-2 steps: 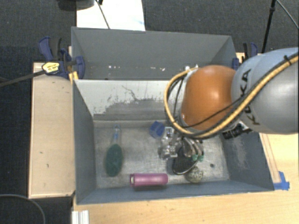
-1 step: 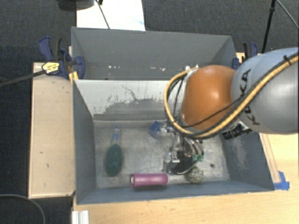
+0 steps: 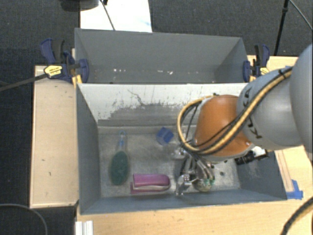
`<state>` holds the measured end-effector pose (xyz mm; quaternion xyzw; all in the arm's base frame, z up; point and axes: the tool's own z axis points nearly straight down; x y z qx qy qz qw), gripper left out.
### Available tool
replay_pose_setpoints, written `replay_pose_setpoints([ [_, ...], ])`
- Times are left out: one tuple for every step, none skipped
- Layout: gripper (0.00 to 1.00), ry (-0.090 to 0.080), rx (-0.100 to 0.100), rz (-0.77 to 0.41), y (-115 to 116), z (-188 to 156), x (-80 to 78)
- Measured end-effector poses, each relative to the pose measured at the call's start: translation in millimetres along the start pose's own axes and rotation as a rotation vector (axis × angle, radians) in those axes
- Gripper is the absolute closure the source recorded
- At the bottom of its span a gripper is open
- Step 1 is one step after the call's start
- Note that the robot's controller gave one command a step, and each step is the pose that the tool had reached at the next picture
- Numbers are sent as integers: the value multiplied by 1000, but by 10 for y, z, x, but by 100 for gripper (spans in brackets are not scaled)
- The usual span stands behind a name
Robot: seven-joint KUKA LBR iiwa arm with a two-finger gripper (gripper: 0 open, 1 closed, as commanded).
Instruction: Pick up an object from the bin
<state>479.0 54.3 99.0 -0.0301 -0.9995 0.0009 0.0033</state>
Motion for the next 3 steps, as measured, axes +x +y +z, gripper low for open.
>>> replay_pose_setpoints([
  [0, -15, -2, 3, -1108, 271, -185],
  [100, -20, -3, 3, -1075, 262, -196],
  [100, -16, -2, -8, -983, -1304, -164],
])
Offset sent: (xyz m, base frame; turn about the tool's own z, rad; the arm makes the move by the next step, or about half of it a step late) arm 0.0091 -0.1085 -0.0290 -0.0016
